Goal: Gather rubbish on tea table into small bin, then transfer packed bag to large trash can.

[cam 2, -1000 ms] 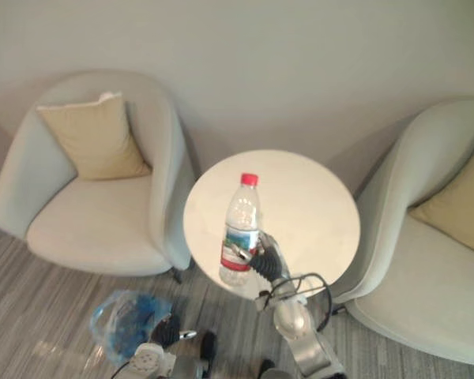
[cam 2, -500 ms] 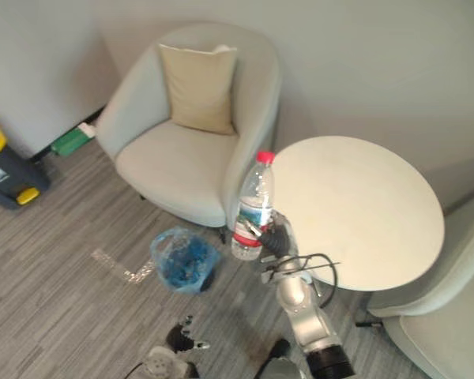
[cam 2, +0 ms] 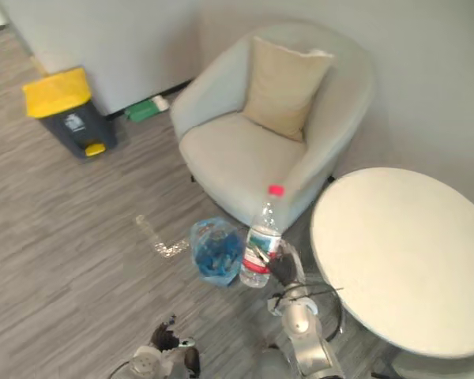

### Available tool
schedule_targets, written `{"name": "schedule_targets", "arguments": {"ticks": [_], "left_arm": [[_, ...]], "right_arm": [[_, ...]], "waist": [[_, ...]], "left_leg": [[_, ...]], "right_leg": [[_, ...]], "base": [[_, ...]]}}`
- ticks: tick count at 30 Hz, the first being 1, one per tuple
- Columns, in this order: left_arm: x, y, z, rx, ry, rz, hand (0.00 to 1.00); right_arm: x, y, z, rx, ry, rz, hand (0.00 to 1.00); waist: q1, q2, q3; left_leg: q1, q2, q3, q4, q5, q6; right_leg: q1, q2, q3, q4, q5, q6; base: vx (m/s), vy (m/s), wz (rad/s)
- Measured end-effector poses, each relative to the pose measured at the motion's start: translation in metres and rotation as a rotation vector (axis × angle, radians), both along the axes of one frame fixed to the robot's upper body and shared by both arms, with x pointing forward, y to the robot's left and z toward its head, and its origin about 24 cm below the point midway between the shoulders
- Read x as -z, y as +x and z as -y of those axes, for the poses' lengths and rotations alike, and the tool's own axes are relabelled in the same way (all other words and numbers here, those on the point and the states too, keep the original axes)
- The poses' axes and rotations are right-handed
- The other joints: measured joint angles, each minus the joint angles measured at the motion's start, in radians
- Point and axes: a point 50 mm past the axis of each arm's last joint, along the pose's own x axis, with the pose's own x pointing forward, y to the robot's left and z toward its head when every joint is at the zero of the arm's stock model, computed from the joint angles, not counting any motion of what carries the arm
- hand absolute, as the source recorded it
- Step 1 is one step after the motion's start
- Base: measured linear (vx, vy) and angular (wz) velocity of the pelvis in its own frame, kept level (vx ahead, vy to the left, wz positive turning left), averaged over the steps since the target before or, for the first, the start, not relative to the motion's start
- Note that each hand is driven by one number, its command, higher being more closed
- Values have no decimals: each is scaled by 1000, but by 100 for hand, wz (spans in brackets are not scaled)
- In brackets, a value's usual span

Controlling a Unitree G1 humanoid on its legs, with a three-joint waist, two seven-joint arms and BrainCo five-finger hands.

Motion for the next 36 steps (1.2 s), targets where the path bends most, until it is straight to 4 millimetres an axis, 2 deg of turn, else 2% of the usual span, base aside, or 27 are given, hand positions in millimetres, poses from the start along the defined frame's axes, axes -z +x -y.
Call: {"name": "schedule_targets", "arguments": {"ticks": [1,2,3,4,5,6,7,9,10,11,15,18,21,27,29,31,32,34,36], "left_arm": [[1,-2,-3,-2,7,-7,0],[1,-2,-6,-4,15,-9,0],[1,-1,-7,-24,9,-5,0],[0,0,-5,-45,-5,1,0],[0,0,-5,-53,-10,2,0],[0,0,-6,-80,-17,4,0],[0,0,-6,-88,-21,2,0],[-1,0,-6,-88,-24,8,0],[-1,-1,-5,-88,-26,6,0],[0,-3,-5,-88,-26,3,0],[-2,1,-15,-75,1,15,0],[-1,-2,-16,-64,10,5,0],[0,-4,-17,-66,14,-3,0],[1,-7,-18,-67,17,-11,0],[-2,-2,-18,-69,14,9,0],[-8,10,-20,-79,10,55,0],[-13,20,-23,-105,12,93,0],[-22,35,-27,-153,1,159,0],[-34,54,-30,-187,-18,233,0]], "right_arm": [[0,-2,0,8,11,5,100],[-4,-3,0,9,19,19,100],[-8,-4,3,8,24,42,100],[-10,-3,4,14,25,49,100],[-10,-3,4,16,27,50,100],[-8,-4,4,19,26,42,100],[-8,-4,4,19,26,42,100],[-11,-2,6,28,23,55,100],[-9,-2,7,33,18,50,100],[-7,-2,7,34,16,41,100],[0,-5,2,30,33,1,100],[0,-5,0,27,35,1,100],[2,-5,-3,25,49,-8,100],[25,-8,-7,10,31,-110,100],[22,2,-5,8,-31,-89,100],[5,20,-3,-8,-100,-7,100],[-8,34,-3,-14,-128,57,100],[-32,58,-1,-22,-183,157,100],[-50,77,1,-11,-236,223,100]], "waist": [[2,7,-8],[2,-16,-20],[7,3,-21],[21,26,-20],[25,35,-22],[32,31,-12],[34,34,-14],[38,36,-14],[43,46,-19],[46,49,-18],[49,-3,-18],[50,-8,-21],[51,-11,-25],[53,-11,-26],[53,-5,-7],[52,3,48],[52,4,77],[51,15,121],[60,15,166]], "left_leg": [[-21,10,0,48,-16,-11],[-42,8,19,98,-35,-15],[-71,31,51,180,-81,-20],[-105,62,86,268,-91,-23],[-120,79,109,315,-90,-23],[-150,96,138,393,-81,-19],[-148,91,146,383,-110,-20],[-153,65,139,256,-107,-13],[-145,52,126,130,-32,0],[-141,53,114,105,35,-26],[-77,13,146,28,50,-3],[-5,-10,147,-77,90,4],[30,-11,145,-140,118,-3],[48,13,143,-189,145,-13],[-35,21,140,-109,143,-11],[-138,24,133,14,127,14],[-228,23,124,107,106,27],[-358,27,116,229,38,16],[-479,24,115,335,10,6]], "right_leg": [[32,44,24,-63,-20,-16],[54,58,17,-109,-27,-33],[78,66,18,-135,-45,-26],[103,89,23,-162,-40,-33],[119,95,25,-178,-33,-32],[155,95,34,-198,-30,-37],[167,89,41,-206,-28,-39],[165,73,68,-211,-28,-38],[163,76,83,-209,-28,-34],[162,85,96,-206,-35,-23],[166,44,121,-201,-40,-13],[183,28,121,-199,-37,-8],[188,35,121,-199,-33,-4],[162,62,121,-162,-28,-6],[72,65,118,-57,-30,-6],[-25,61,106,63,-40,-4],[-106,50,92,149,-67,-7],[-227,42,76,264,-136,-16],[-316,24,65,327,-217,-9]], "base": [[35,-74,78],[6,-91,58],[38,-56,22],[55,-49,-4],[101,-22,-16],[94,-42,-17],[99,-25,-23],[85,39,-42],[112,89,-52],[150,98,-51],[137,50,-13],[88,17,6],[57,-37,2],[-4,-64,-2],[-95,-26,2],[-171,-15,14],[-246,-14,22],[-284,2,22],[-284,30,12]]}}
